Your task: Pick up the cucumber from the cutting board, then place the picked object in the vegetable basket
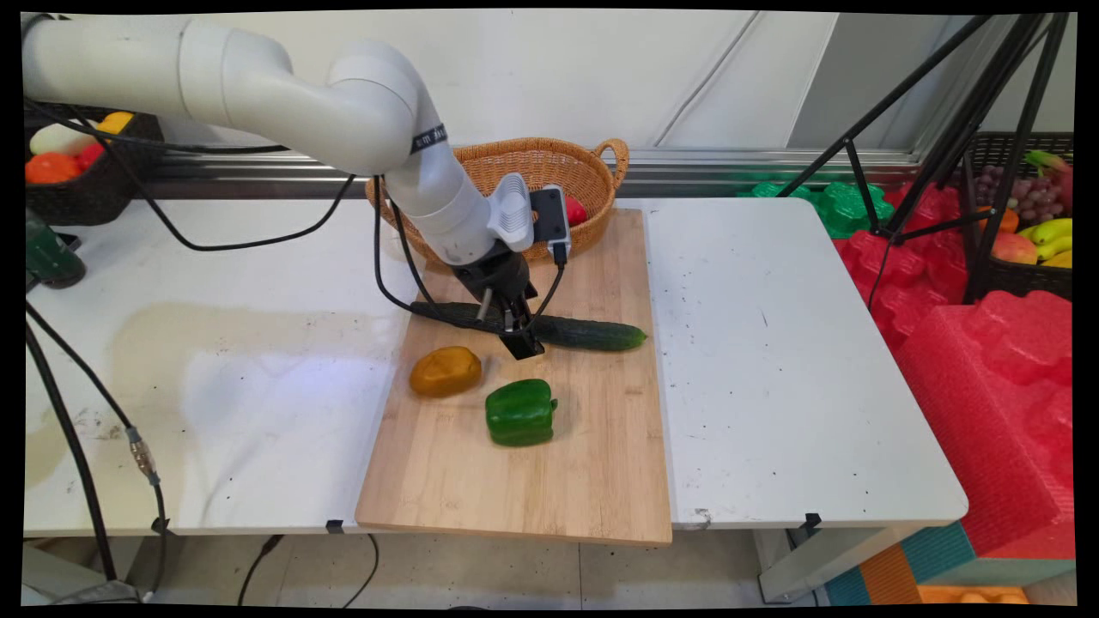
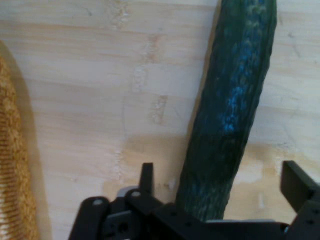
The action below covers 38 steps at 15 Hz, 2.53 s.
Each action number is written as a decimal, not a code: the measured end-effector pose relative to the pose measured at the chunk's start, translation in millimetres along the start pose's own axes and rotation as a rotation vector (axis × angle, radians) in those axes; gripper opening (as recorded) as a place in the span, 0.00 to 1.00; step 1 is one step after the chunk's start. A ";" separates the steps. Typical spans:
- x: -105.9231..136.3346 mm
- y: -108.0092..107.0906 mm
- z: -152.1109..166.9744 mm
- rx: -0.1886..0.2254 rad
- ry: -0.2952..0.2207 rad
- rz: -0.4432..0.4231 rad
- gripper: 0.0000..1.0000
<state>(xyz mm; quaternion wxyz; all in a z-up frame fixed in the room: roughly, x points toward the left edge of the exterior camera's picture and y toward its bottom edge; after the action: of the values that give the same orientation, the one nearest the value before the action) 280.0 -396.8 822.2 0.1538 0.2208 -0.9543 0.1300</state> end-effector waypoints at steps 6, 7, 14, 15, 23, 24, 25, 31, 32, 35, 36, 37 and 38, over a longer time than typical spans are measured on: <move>5.6 -1.8 13.7 -0.009 -0.023 0.034 0.00; 7.4 -2.0 14.8 -0.007 -0.024 0.046 0.00; 15.4 2.1 -2.9 0.045 0.002 0.173 0.00; 16.8 3.2 -10.6 0.060 0.013 0.196 0.00; 28.2 4.0 -97.1 0.191 0.124 0.308 0.00; 29.9 0.1 -110.8 0.216 0.138 0.311 0.00; 31.3 -4.1 -120.4 0.236 0.148 0.310 0.00; 40.1 -45.4 -161.4 0.364 0.178 0.282 0.00; 41.9 -57.6 -166.7 0.391 0.179 0.272 0.00; 44.9 -93.3 -171.1 0.450 0.168 0.240 0.00; 45.3 -102.7 -170.3 0.462 0.162 0.231 0.00; 45.8 -120.3 -166.4 0.480 0.152 0.213 0.00; 46.1 -129.9 -162.5 0.485 0.146 0.202 0.00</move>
<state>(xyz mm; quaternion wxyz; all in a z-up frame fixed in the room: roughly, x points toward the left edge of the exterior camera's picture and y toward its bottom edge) 338.9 -475.8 1011.1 0.1510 0.1450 -0.8988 0.3852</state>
